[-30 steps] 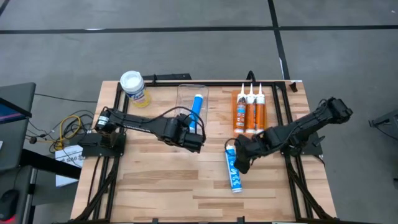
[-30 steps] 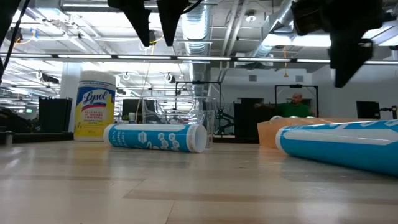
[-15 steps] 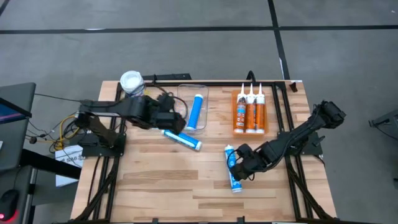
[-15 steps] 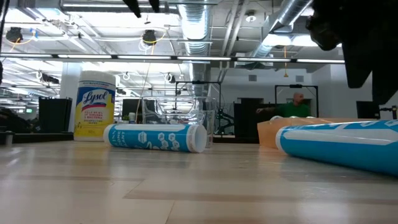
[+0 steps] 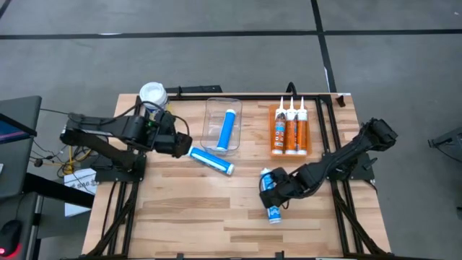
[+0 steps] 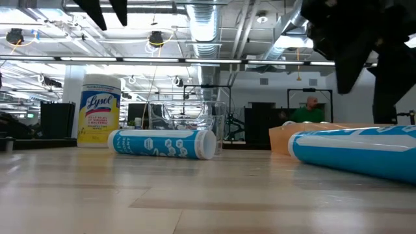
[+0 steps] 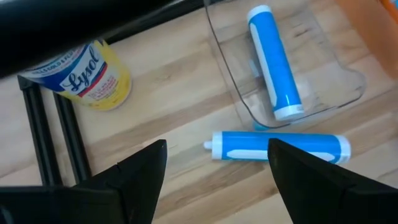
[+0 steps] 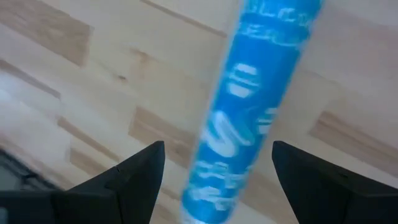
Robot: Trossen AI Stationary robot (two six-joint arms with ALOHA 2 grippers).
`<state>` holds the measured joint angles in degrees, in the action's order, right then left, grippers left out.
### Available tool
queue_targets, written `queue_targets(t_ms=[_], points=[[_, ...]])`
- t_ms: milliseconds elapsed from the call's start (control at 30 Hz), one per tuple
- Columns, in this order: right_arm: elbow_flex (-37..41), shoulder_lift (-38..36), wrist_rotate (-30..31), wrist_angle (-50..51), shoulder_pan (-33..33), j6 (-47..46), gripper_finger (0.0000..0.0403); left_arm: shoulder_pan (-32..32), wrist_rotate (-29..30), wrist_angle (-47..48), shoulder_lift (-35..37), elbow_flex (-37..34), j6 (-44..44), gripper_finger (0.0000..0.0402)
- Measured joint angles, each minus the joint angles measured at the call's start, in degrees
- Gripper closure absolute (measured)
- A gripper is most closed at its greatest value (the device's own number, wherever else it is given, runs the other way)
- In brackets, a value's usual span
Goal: Pick & place silicon tubes, Sealant and Lysol wipes
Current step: Put the right blue sealant into the transparent bin
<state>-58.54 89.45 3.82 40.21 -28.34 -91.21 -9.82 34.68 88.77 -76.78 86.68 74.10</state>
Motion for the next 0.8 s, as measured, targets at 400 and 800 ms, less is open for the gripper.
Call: queue_targets(t_ms=[400, 800], points=[[-0.1, 1.0, -0.9, -2.5, 0.6, -6.0, 0.0113, 0.0, 0.1, -0.7, 0.4, -1.1, -4.2, 0.0132], [-0.1, 7.4, -3.7, -4.4, 0.2, -6.6, 0.0113, 0.0, 0.1, -1.1, 0.3, -1.1, -7.6, 0.0132]])
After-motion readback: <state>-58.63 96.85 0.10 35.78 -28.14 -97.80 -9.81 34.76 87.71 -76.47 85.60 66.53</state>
